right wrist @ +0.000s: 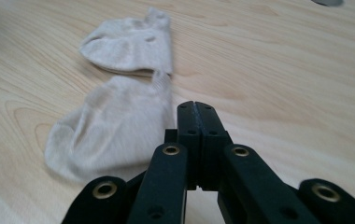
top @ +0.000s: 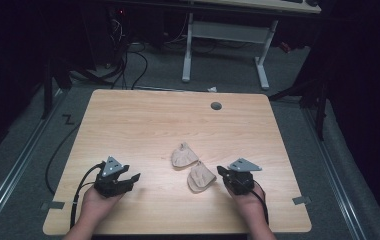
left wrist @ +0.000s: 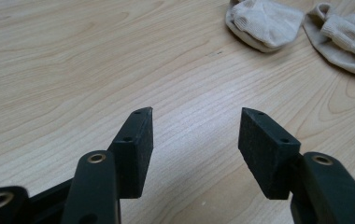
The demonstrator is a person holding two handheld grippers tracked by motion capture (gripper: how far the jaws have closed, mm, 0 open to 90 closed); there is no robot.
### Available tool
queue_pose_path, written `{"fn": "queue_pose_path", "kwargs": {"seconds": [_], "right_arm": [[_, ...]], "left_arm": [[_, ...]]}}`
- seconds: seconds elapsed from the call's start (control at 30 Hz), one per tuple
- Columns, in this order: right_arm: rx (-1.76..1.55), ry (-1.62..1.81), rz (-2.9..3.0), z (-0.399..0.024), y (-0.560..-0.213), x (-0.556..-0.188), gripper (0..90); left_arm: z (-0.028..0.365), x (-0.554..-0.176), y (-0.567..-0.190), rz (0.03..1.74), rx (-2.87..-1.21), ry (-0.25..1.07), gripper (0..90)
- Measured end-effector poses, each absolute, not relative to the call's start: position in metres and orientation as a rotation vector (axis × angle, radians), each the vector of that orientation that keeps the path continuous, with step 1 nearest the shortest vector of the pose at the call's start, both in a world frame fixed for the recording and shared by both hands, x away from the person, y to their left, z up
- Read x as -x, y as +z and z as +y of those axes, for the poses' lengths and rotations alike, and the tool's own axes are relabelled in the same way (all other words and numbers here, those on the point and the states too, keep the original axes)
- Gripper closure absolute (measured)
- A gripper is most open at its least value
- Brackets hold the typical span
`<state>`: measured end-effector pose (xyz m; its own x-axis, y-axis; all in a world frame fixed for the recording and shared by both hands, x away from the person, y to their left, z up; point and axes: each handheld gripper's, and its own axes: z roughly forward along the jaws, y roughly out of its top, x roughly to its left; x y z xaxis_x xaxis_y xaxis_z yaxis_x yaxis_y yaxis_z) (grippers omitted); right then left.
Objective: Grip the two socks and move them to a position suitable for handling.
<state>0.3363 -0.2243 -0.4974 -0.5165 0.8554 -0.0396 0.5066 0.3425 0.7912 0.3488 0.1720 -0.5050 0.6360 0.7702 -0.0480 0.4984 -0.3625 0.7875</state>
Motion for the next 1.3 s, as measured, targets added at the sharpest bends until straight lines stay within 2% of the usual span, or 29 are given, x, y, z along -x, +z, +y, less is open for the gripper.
{"fn": "queue_pose_path", "kwargs": {"seconds": [0.23, 0.53, 0.83, 1.03, 1.17, 1.3], "right_arm": [[-1.179, 0.941, 2.270, -0.204, -0.511, -0.348, 89.7], [-1.093, 0.936, 2.367, -0.185, -0.523, -0.319, 89.4], [-1.060, 0.948, 2.389, -0.185, -0.523, -0.299, 89.0], [-1.124, 0.974, 2.270, -0.189, -0.513, -0.310, 87.1], [-1.147, 0.922, 2.288, -0.182, -0.519, -0.329, 87.8], [-1.073, 0.917, 2.347, -0.170, -0.524, -0.332, 88.2]], "left_arm": [[0.174, -0.344, -0.504, 0.984, -2.040, 0.423, 45.3], [0.170, -0.343, -0.505, 0.978, -2.047, 0.416, 45.3], [0.166, -0.342, -0.505, 0.958, -2.061, 0.417, 45.0], [0.166, -0.344, -0.506, 0.958, -2.065, 0.417, 45.1], [0.165, -0.343, -0.506, 0.955, -2.069, 0.415, 45.1], [0.164, -0.343, -0.507, 0.951, -2.075, 0.413, 45.0]]}}
